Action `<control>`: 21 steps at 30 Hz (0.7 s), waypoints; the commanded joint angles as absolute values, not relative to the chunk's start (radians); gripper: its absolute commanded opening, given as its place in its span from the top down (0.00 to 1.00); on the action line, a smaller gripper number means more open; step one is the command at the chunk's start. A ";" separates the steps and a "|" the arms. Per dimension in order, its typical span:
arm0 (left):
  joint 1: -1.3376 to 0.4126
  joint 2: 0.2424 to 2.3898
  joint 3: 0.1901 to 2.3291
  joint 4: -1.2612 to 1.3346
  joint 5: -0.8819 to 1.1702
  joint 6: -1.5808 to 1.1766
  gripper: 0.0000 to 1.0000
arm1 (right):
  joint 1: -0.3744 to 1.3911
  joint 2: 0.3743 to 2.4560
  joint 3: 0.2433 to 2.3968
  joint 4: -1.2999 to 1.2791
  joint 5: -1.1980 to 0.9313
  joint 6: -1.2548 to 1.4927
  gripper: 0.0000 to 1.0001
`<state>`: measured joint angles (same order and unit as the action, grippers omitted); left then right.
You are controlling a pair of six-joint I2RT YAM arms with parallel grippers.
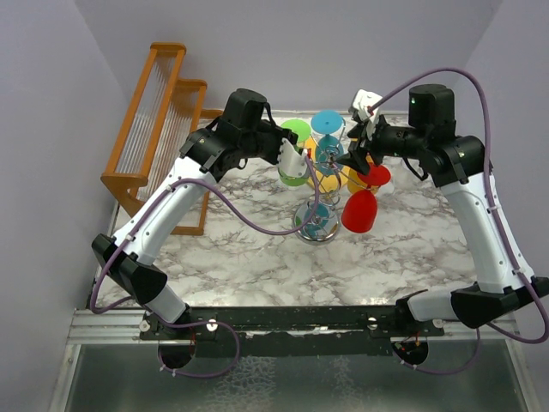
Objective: Place the wine glass upside down on the wine glass rack
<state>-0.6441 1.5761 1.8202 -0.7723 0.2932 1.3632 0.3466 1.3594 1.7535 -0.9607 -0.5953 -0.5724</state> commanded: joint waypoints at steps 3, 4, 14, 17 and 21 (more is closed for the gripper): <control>-0.652 1.536 1.815 -0.805 0.335 1.347 0.72 | 0.343 1.324 1.740 -0.925 -0.564 -0.551 0.36; -0.652 1.534 1.815 -0.809 0.334 1.346 0.71 | 0.343 1.321 1.740 -0.925 -0.563 -0.550 0.36; -0.652 1.515 1.828 -0.854 0.335 1.347 0.63 | 0.337 1.278 1.740 -0.913 -0.513 -0.511 0.35; -0.652 1.508 1.839 -0.873 0.338 1.336 0.58 | 0.320 1.260 1.745 -0.905 -0.506 -0.488 0.35; -0.652 1.493 1.861 -0.897 0.343 1.308 0.51 | 0.272 1.231 1.752 -0.891 -0.519 -0.451 0.35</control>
